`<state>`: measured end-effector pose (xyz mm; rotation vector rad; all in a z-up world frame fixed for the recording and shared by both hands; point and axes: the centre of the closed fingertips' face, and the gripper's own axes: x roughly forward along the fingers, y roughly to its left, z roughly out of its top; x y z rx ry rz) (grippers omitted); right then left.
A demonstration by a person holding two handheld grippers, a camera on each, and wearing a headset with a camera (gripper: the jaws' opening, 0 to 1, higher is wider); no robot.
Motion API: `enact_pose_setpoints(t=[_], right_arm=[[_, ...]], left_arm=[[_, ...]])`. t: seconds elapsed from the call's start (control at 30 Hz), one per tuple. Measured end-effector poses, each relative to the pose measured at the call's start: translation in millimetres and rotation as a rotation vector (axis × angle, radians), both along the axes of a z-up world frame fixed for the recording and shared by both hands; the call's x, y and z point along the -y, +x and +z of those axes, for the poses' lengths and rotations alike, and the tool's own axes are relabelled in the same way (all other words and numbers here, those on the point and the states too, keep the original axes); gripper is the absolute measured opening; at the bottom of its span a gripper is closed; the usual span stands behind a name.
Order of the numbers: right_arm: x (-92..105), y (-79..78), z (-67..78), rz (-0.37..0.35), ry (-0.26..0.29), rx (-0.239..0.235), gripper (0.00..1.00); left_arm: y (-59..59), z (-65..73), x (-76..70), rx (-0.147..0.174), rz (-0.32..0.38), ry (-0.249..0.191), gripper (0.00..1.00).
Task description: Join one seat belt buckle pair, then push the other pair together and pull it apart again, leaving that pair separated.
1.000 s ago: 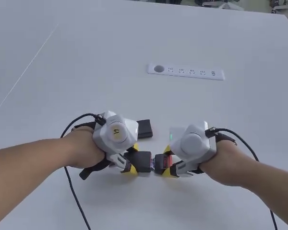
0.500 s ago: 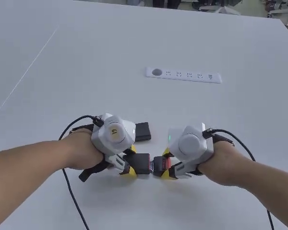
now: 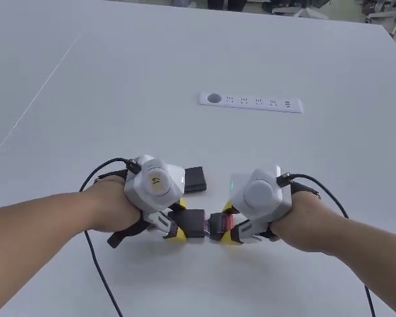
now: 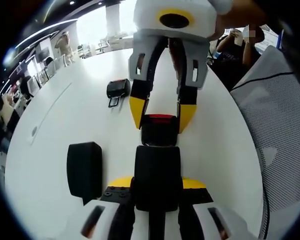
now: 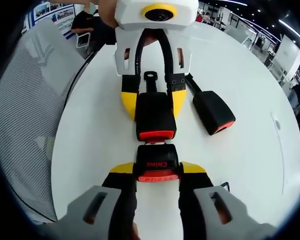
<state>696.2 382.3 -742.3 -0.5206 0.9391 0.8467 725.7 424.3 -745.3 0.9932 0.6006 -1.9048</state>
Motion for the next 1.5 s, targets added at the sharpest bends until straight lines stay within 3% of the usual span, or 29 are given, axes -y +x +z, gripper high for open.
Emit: enact_pose_setpoints(t=[0.1,0.4,0.77,0.83,1.1,1.23,1.33,1.5], right_arm=[[-0.1,0.3,0.1,-0.004,0.013,-0.012,0.30],[-1.5,0.7,0.4,-0.019,0.024,-0.009,0.31],[-0.2,-1.1,-3.2,-0.046,0.046,-0.022,0.35],[-0.7,-2.0,-1.5,-0.047,0.051,-0.014,0.36],[3.9,-1.9,11.7,-0.062,0.076,0.001,0.34],[8.4,-1.1,18.5,-0.047,0.057,0.017,0.33],[9.9,-0.4,25.2,-0.040,0.059,0.023,0.32],[20.9,7.4,35.0,-0.051,0.060,0.047,0.31]], left_arm=[[-0.3,0.4,-0.3,0.012,0.003,0.002,0.33],[0.7,-0.2,-1.3,-0.001,0.011,0.003,0.34],[-2.1,0.0,-1.0,-0.035,0.036,0.012,0.38],[-5.1,3.6,1.4,-0.052,0.042,-0.001,0.40],[-4.5,21.9,10.4,-0.056,0.042,-0.039,0.40],[1.0,35.3,19.0,-0.066,0.069,-0.077,0.40],[9.8,45.2,24.1,-0.041,0.076,-0.112,0.40],[22.8,54.1,28.1,-0.057,0.120,-0.139,0.41]])
